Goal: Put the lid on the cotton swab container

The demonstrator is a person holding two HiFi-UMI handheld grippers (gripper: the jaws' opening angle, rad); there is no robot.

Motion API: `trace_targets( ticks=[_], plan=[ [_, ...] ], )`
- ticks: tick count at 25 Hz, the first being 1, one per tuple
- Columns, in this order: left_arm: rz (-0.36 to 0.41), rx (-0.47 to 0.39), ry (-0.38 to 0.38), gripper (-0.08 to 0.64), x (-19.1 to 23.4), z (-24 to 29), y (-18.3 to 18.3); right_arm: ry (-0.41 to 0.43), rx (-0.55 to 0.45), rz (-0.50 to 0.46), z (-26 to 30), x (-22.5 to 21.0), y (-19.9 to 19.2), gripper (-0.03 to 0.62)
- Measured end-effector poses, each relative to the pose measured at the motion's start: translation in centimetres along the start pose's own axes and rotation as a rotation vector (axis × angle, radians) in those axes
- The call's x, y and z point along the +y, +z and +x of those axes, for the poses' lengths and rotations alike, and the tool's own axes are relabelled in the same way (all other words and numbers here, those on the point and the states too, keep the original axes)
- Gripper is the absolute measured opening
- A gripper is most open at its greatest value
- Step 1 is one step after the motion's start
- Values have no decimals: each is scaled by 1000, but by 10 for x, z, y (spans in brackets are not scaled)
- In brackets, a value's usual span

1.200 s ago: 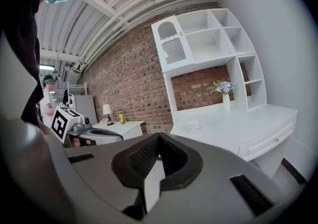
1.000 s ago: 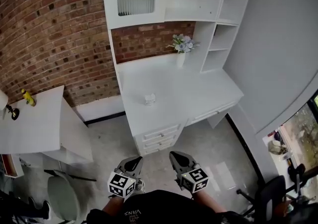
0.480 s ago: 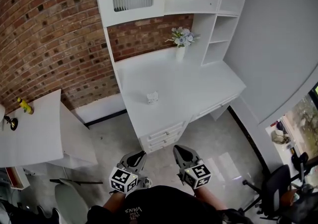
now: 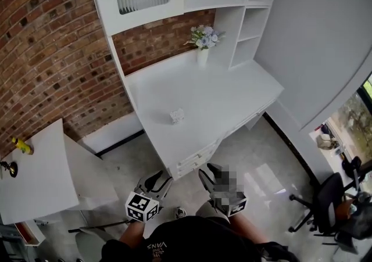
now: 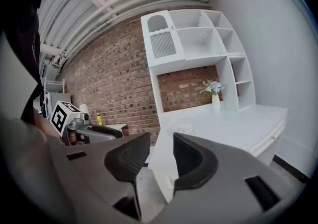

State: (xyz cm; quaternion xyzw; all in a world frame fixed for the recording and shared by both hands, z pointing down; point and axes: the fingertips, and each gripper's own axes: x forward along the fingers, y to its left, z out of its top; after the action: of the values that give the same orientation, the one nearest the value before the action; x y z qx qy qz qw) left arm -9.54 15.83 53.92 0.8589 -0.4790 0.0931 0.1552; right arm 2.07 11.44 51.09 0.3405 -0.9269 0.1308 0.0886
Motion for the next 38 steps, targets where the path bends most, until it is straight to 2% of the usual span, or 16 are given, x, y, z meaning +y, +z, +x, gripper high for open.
trace_targets(
  ticks=[9,23,29,32,38],
  plan=[
    [-12,20,13,167,25,29,3,25,38,0,38,-29,2,129],
    [-25,13,186,178,80,119,45,225,107,-97,123,-112,28,154],
    [-44,37,253,178,92,157,52,311,138,-117,153,-146,31,160],
    [-44,21,287,178,101,174,56,349,154,-119,165,-157,28,160],
    [-28,58,290,178,120,185,55,367,187,-128,190,-164,20,161]
  ],
)
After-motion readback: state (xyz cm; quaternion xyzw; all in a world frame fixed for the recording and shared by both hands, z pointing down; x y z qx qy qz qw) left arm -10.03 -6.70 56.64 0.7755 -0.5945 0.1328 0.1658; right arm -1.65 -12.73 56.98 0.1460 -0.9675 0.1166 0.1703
